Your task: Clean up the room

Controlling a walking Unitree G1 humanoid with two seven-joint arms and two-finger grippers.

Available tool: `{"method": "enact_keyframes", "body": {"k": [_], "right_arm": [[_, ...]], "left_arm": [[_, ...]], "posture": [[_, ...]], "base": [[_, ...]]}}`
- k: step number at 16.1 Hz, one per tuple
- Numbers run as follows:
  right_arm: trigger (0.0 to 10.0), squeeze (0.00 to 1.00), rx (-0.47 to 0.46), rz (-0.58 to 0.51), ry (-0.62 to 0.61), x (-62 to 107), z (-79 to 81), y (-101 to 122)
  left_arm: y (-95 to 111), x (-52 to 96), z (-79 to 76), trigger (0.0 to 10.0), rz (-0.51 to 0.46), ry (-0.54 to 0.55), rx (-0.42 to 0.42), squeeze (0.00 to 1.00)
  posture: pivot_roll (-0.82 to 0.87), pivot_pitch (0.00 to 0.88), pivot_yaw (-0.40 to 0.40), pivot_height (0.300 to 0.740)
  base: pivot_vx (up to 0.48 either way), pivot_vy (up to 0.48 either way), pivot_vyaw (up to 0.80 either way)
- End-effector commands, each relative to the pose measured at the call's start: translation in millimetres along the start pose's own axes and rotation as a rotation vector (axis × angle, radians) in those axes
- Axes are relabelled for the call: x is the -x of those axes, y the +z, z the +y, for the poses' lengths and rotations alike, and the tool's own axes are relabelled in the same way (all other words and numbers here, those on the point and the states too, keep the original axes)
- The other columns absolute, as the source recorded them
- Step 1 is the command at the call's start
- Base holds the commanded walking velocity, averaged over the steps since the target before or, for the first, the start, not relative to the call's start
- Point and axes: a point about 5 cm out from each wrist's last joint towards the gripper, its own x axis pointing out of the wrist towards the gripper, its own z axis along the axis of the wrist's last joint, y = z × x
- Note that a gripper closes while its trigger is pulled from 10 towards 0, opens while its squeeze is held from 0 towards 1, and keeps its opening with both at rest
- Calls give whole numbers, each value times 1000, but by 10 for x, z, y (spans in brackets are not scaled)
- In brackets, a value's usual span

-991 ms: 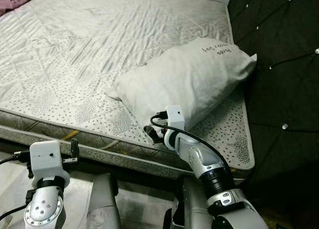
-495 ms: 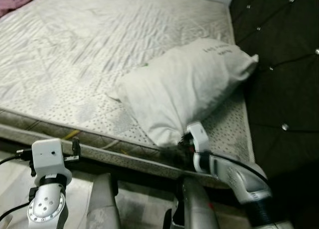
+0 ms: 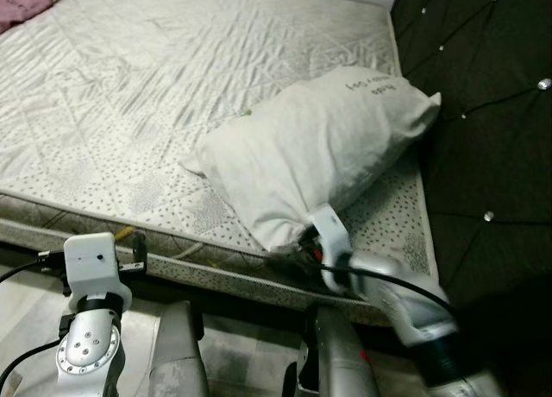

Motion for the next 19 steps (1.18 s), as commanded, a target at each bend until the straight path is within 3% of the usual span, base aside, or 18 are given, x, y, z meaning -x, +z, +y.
{"method": "enact_keyframes", "body": {"k": [1,5,8,10,12,15,19], "right_arm": [[10000,0,-4,1,-88,-21,-79,-3],[10000,0,-1,-16,-116,-94,-51,54],[10000,0,15,15,-19,52,-79,-58],[10000,0,23,17,-59,186,-188,-132],[10000,0,12,-48,-111,268,-236,-92],[10000,0,27,-40,-175,227,-249,-94],[10000,0,57,-9,-150,51,-49,-85]], "left_arm": [[-25,0,-16,10000,10,1,-3,0],[-25,15,-17,10000,10,7,2,0],[-29,23,-21,10000,11,6,5,0],[-31,24,-21,10000,12,4,5,0],[-34,12,-32,10000,11,-1,5,0],[-21,-18,-61,10000,8,-14,5,0],[-9,-35,-62,10000,5,-17,5,0]], "posture": [[172,86,-97,582],[183,88,-107,582],[181,89,-108,582],[174,89,-106,582],[160,89,-97,582],[159,86,-90,582],[167,80,-92,582]], "base": [[0,0,0],[0,0,0],[0,0,0],[0,0,0],[0,0,0],[0,0,0],[0,0,0]]}}
